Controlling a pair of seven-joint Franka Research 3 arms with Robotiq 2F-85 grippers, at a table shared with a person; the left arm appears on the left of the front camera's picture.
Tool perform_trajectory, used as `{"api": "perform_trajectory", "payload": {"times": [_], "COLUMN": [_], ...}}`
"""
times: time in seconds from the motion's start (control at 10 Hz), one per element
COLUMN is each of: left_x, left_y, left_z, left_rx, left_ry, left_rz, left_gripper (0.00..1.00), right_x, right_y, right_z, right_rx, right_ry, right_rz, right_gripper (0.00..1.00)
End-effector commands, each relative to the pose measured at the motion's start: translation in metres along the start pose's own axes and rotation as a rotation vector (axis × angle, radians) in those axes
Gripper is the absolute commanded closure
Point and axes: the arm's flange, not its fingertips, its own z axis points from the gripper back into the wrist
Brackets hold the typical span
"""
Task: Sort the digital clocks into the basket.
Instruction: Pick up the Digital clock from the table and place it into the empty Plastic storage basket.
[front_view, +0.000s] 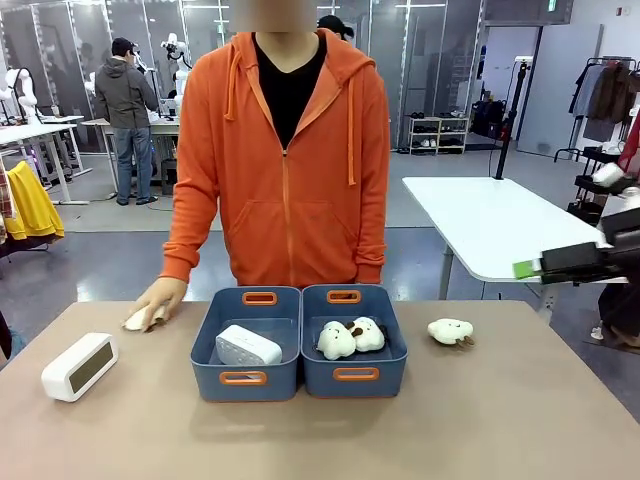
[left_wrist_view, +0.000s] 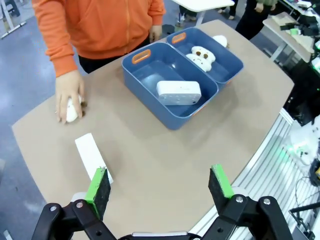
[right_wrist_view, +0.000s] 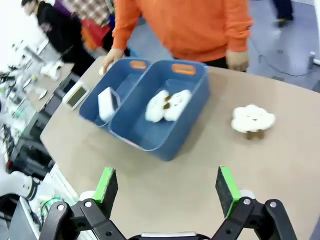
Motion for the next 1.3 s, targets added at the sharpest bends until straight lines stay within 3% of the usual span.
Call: {"api": "perform_trajectory", "payload": {"times": [0.0, 0.1, 0.3, 0.5, 0.7, 0.8, 1.2], "left_x": [-0.001, -0.001, 0.0, 0.005, 0.007, 0.002, -0.023], "left_y": [0.001, 0.001, 0.0, -0.006, 0.008, 0.02, 0.068], "left_z": [0.001, 0.001, 0.0, -0.012, -0.049, -0.076, -0.162], "left_rx": [-0.006, -0.006, 0.0, 0.353, 0.501, 0.529, 0.396], "left_ry": [0.013, 0.013, 0.0, 0.046, 0.121, 0.192, 0.428], "left_rz": [-0.013, -0.013, 0.0, -0.097, -0.118, -0.053, 0.173], "left_gripper": [0.0, 0.0, 0.0, 0.0, 0.0, 0.0, 0.0], "right_x": [-0.085, 0.0, 0.0, 0.0, 0.0, 0.0, 0.0], "right_y": [0.02, 0.0, 0.0, 0.0, 0.0, 0.0, 0.0], "right_z": [0.02, 0.0, 0.0, 0.0, 0.0, 0.0, 0.0], "right_rx": [-0.068, 0.0, 0.0, 0.0, 0.0, 0.0, 0.0], "right_ry": [-0.096, 0.0, 0.0, 0.0, 0.0, 0.0, 0.0], "right_rz": [-0.103, 0.0, 0.0, 0.0, 0.0, 0.0, 0.0], "right_gripper": [0.0, 0.0, 0.0, 0.0, 0.0, 0.0, 0.0]}}
